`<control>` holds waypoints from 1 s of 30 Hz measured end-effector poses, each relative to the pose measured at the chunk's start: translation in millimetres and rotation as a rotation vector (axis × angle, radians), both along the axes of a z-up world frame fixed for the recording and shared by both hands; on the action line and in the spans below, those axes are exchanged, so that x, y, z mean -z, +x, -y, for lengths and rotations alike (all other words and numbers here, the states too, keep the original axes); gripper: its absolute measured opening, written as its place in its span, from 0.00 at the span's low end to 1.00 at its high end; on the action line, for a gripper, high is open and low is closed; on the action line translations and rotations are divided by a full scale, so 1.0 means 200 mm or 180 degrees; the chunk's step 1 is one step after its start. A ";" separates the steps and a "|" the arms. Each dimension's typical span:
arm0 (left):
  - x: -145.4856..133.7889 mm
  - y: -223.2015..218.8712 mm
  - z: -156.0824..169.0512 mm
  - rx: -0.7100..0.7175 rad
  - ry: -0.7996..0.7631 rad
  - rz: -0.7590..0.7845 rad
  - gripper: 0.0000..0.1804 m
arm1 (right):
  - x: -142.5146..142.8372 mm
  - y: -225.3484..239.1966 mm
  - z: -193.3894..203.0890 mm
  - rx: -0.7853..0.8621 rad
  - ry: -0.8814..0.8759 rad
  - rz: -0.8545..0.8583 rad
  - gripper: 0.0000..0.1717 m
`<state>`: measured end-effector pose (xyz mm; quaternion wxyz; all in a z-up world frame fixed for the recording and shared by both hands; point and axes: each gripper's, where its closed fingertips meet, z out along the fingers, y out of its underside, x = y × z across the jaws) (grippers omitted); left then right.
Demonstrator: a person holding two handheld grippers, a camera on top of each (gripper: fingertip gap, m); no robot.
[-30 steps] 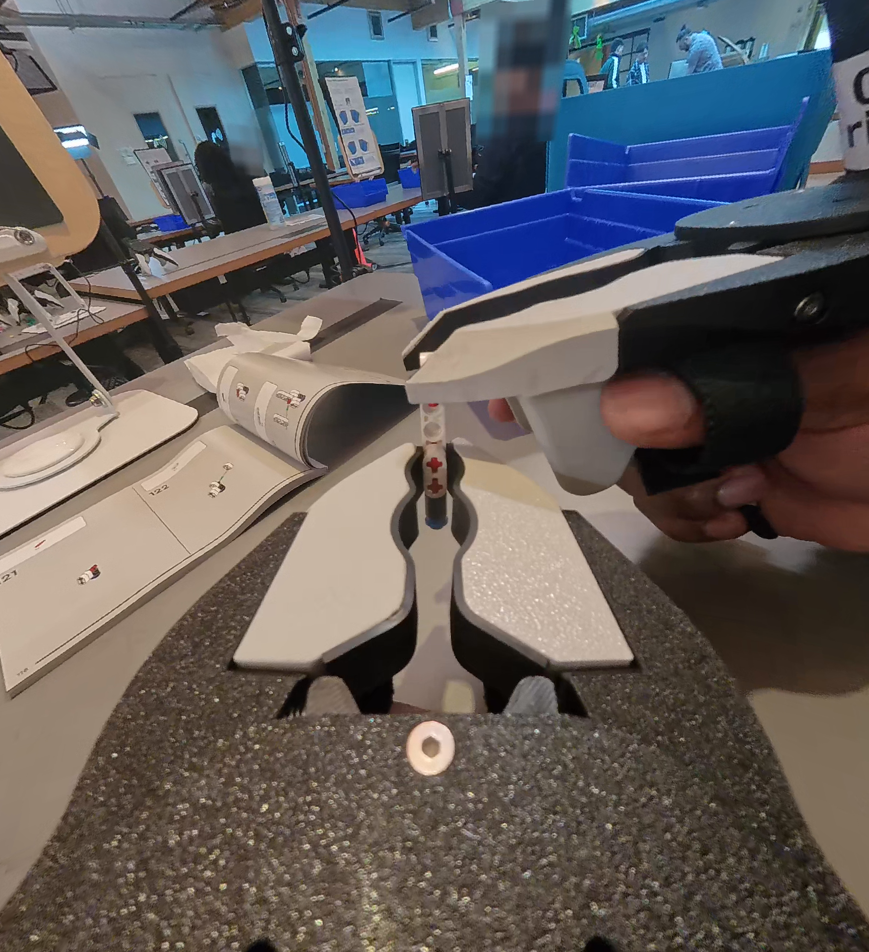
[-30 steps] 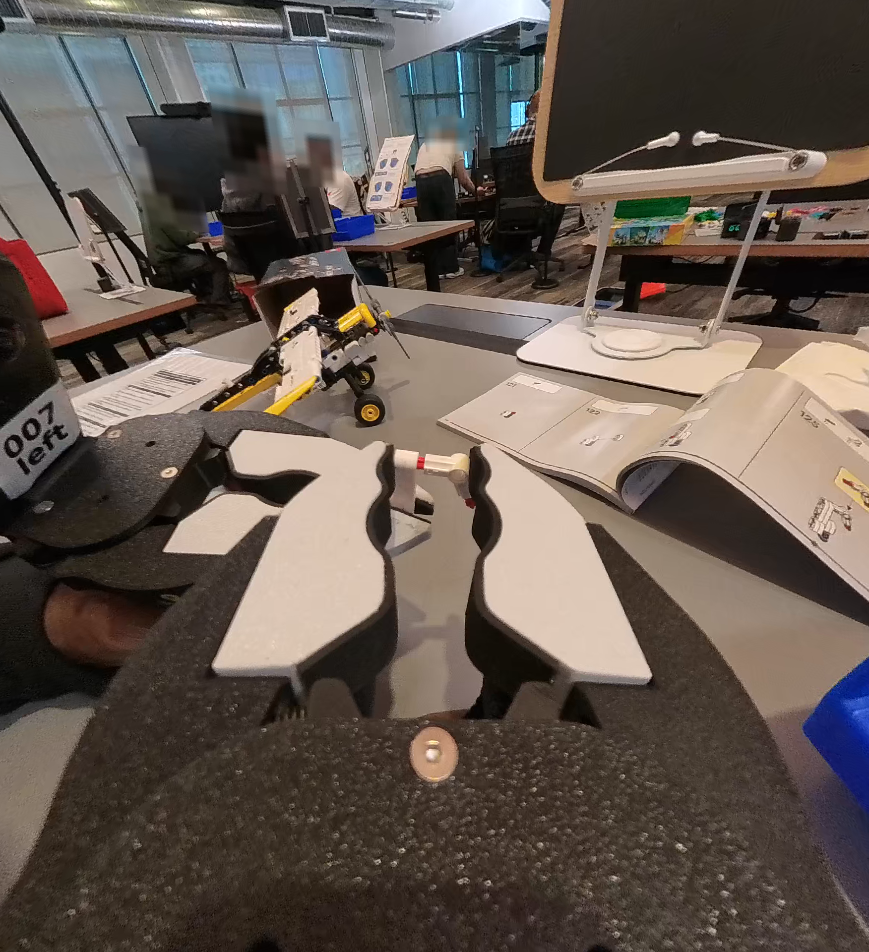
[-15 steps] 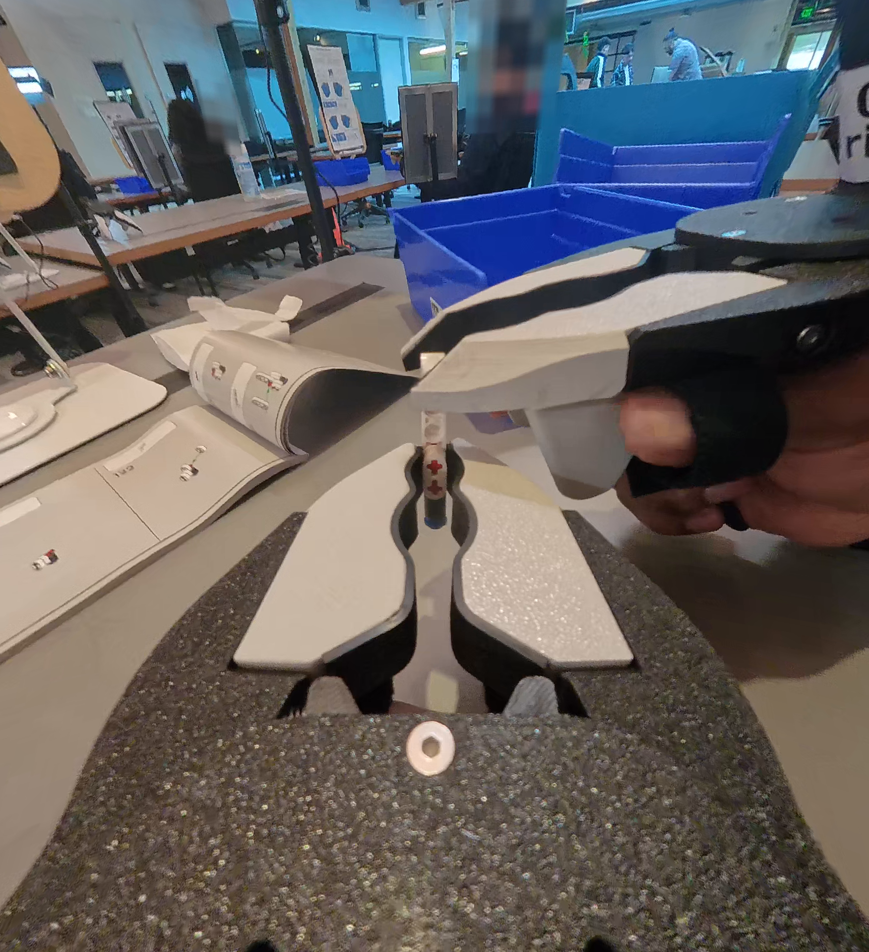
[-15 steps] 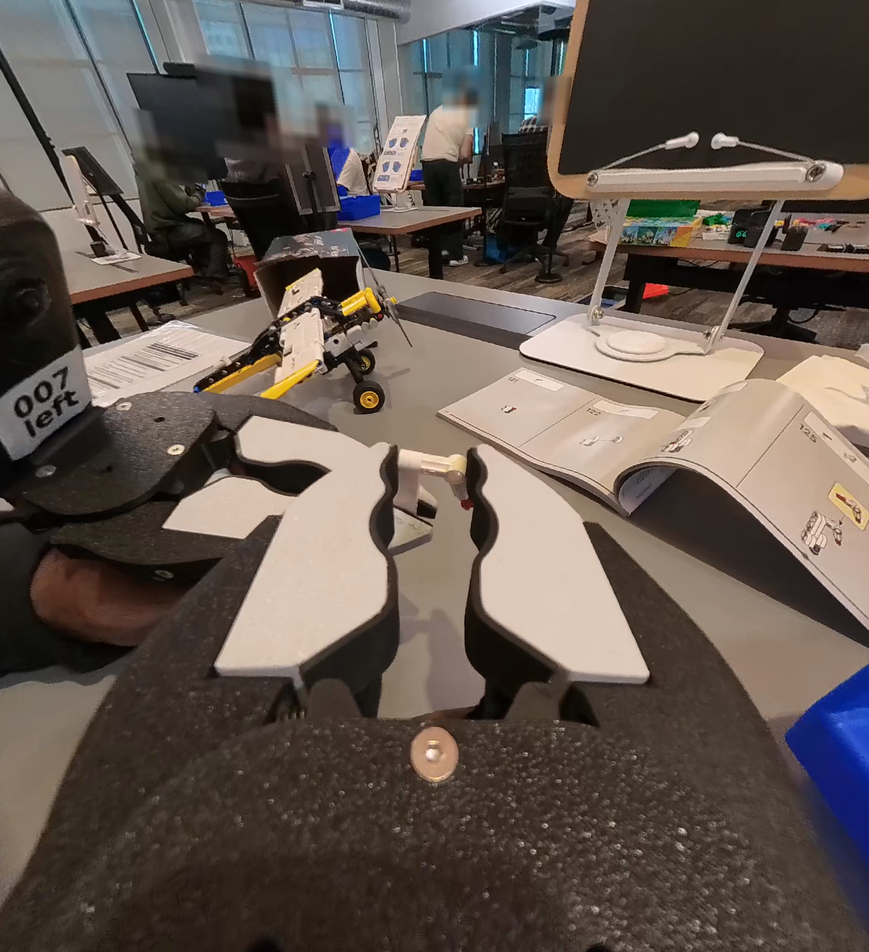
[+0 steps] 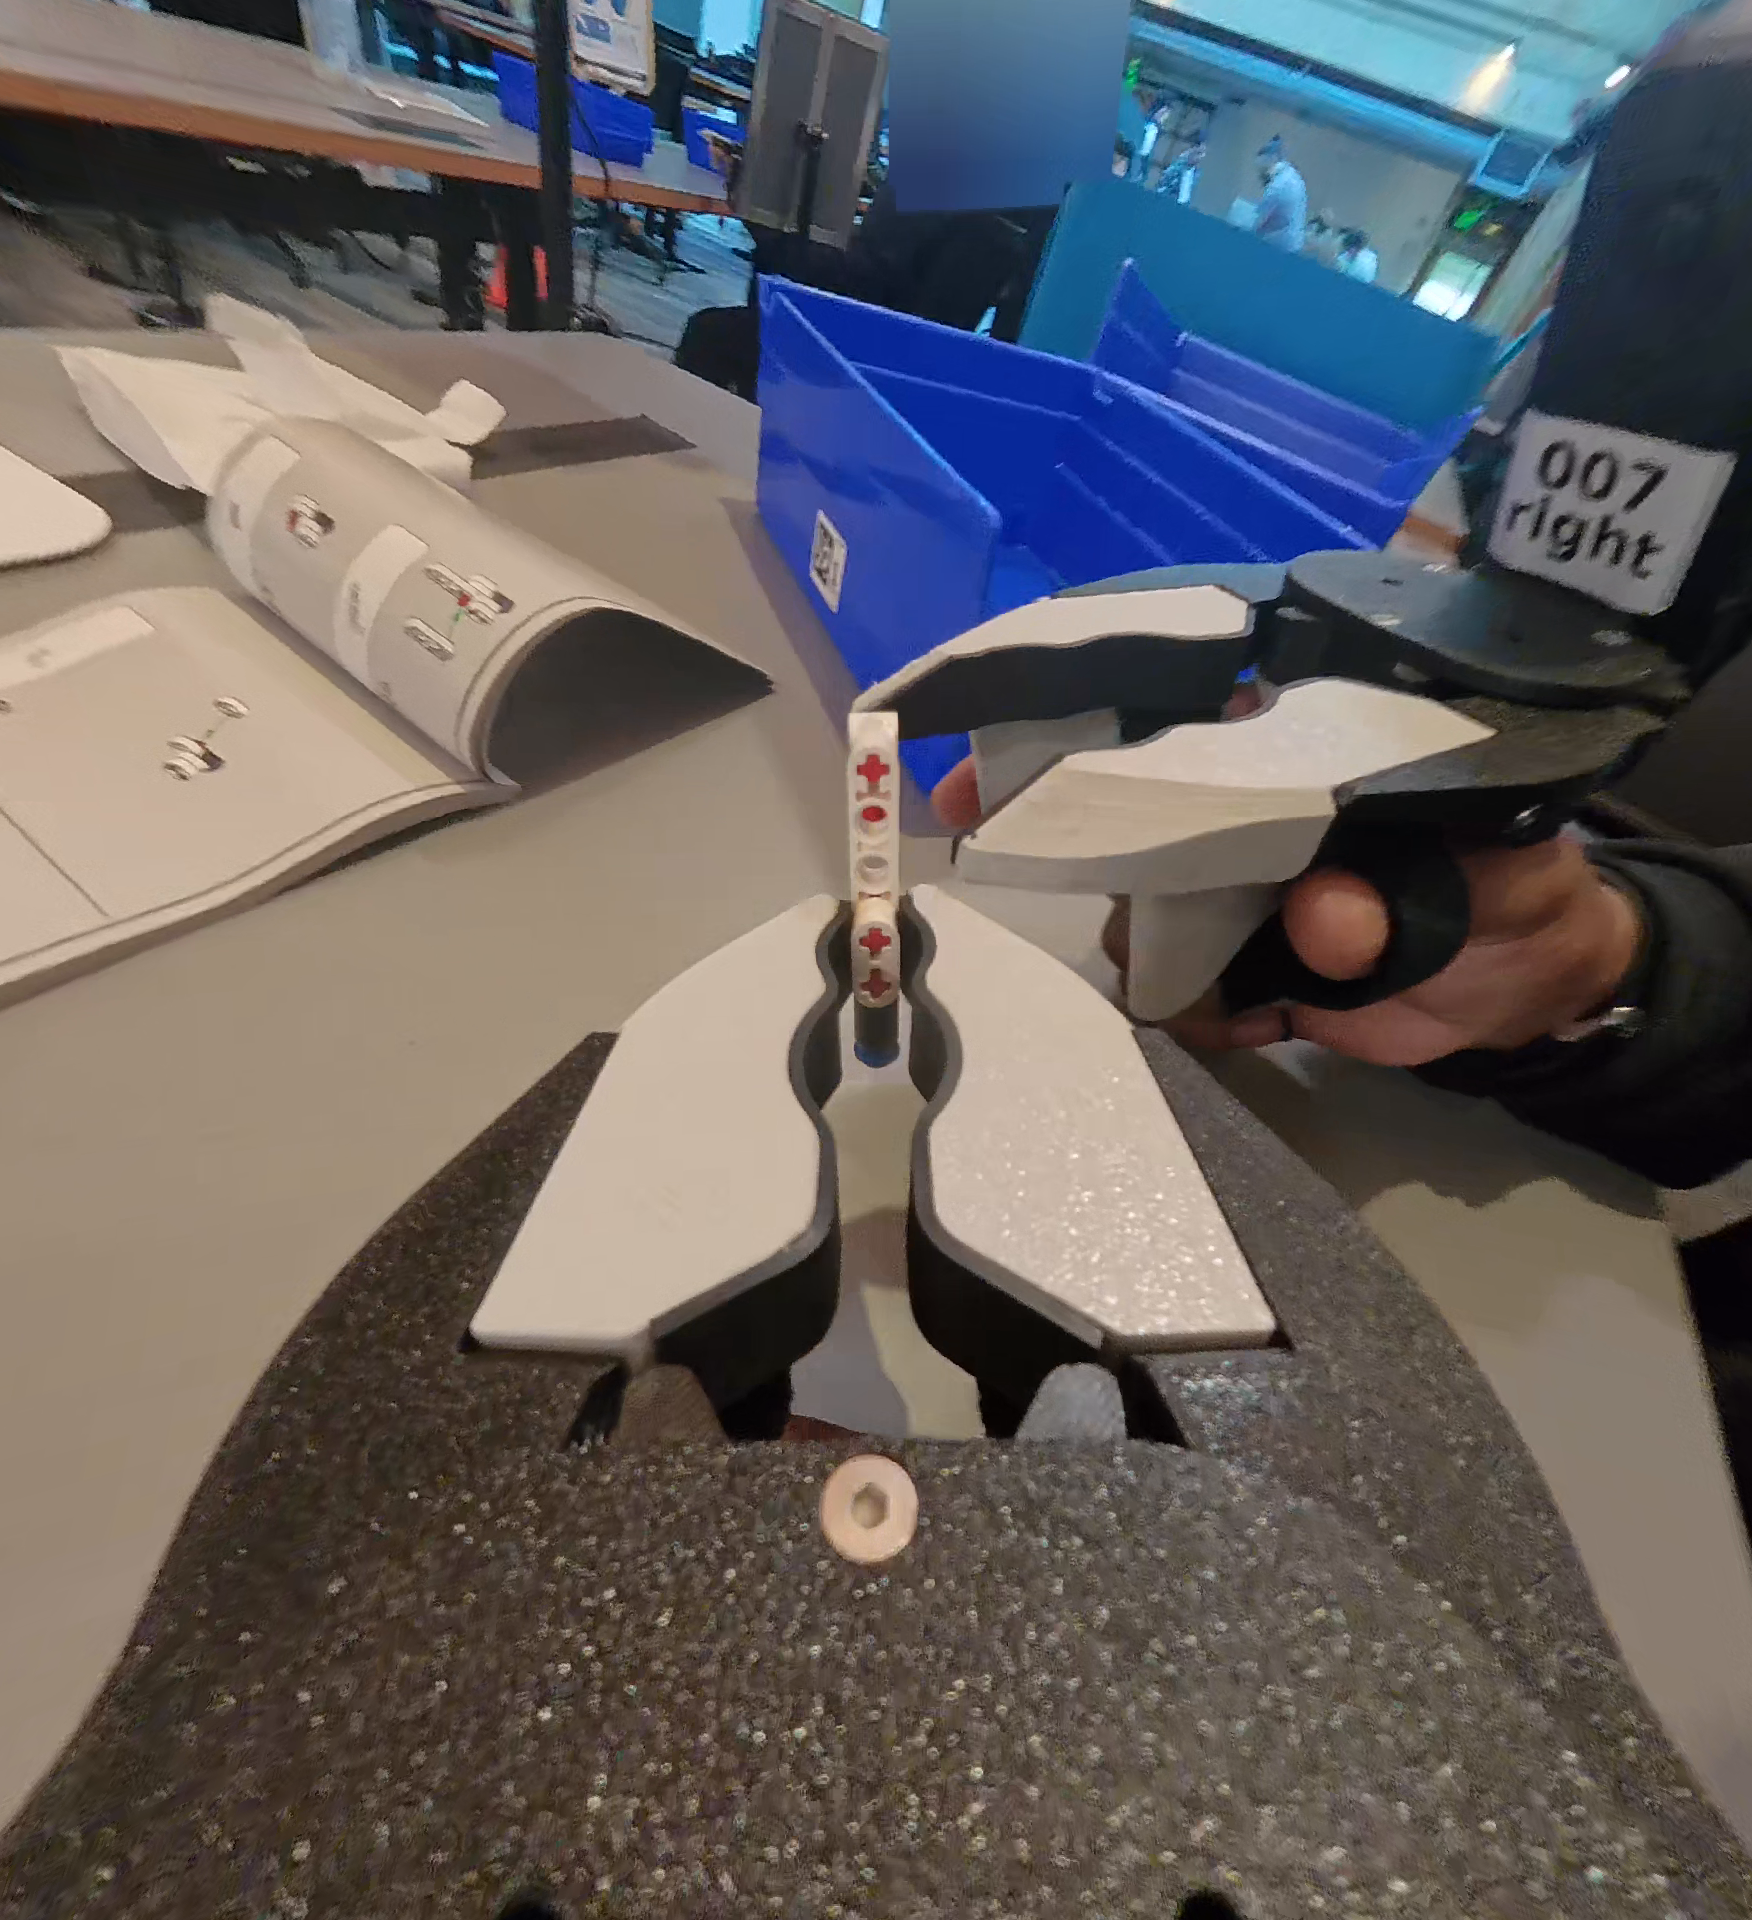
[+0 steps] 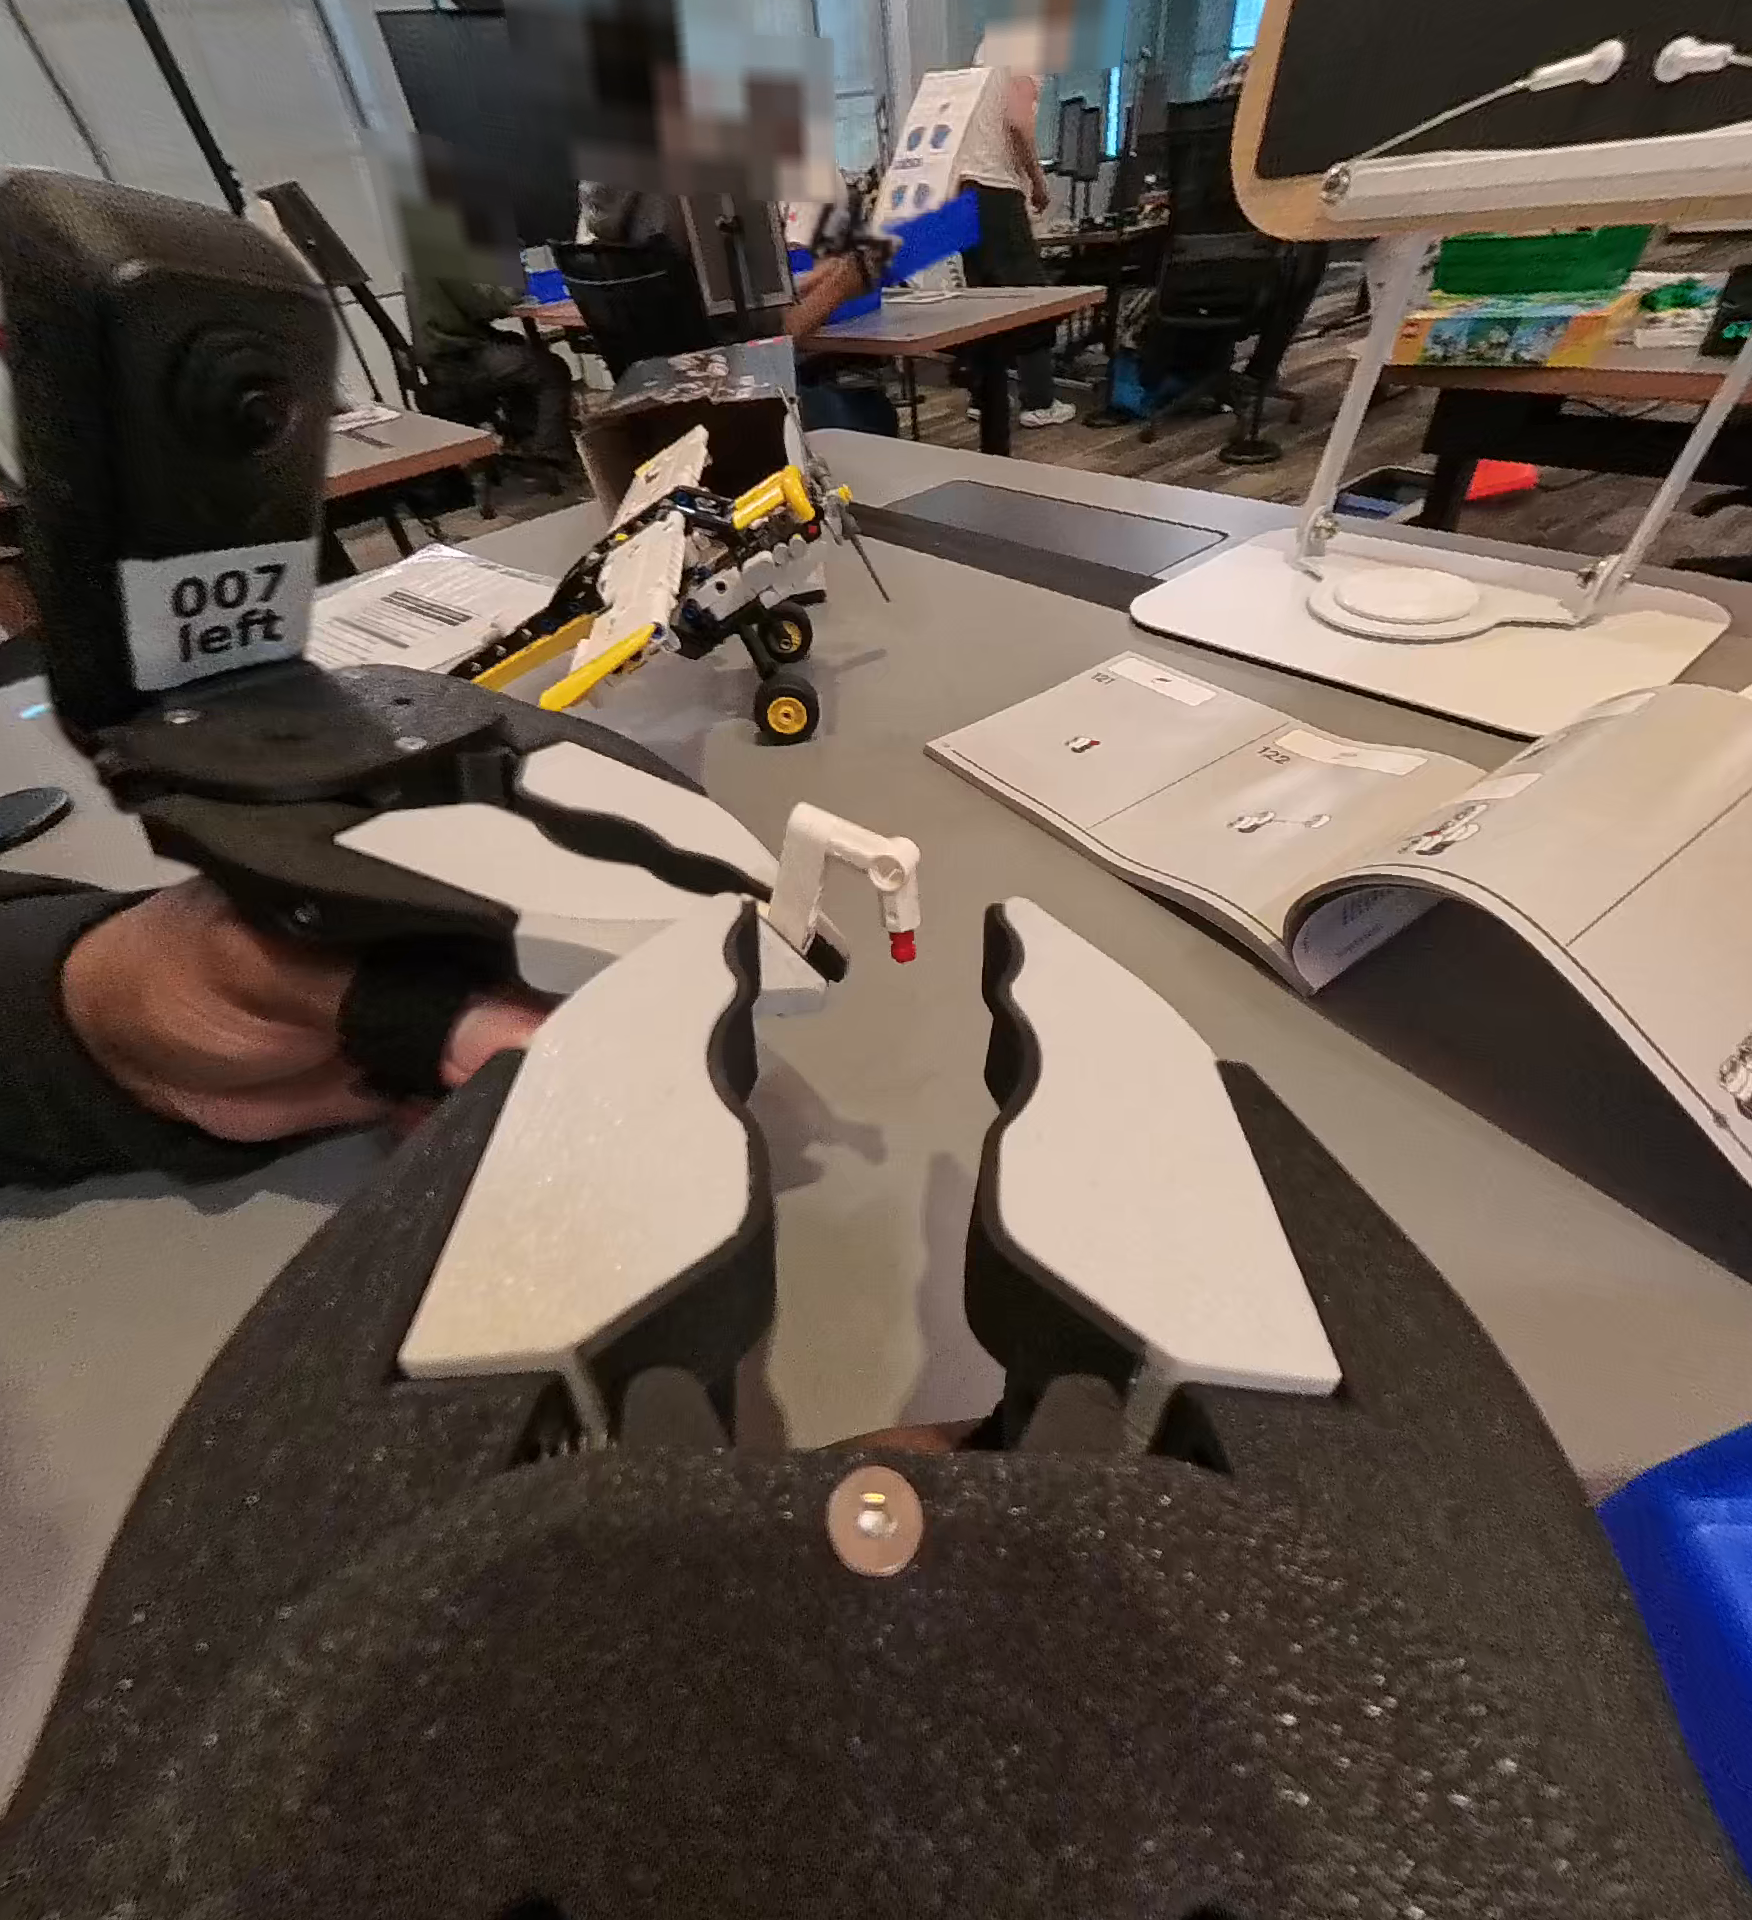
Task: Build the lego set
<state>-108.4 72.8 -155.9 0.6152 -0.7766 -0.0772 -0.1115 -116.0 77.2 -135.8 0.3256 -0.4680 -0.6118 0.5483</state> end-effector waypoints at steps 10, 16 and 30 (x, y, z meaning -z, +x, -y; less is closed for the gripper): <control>-0.02 0.06 0.04 0.0611 0.0037 0.1058 0.04 | 0.02 0.01 0.01 -0.0367 -0.0182 0.0106 0.15; -0.01 0.09 0.03 0.0703 -0.0009 0.0952 0.08 | 0.07 0.02 0.01 -0.0455 -0.0512 0.0425 0.04; -0.25 0.00 0.01 0.0382 0.1068 0.0370 0.00 | 0.31 0.02 -0.10 -0.0079 -0.0484 0.1425 0.04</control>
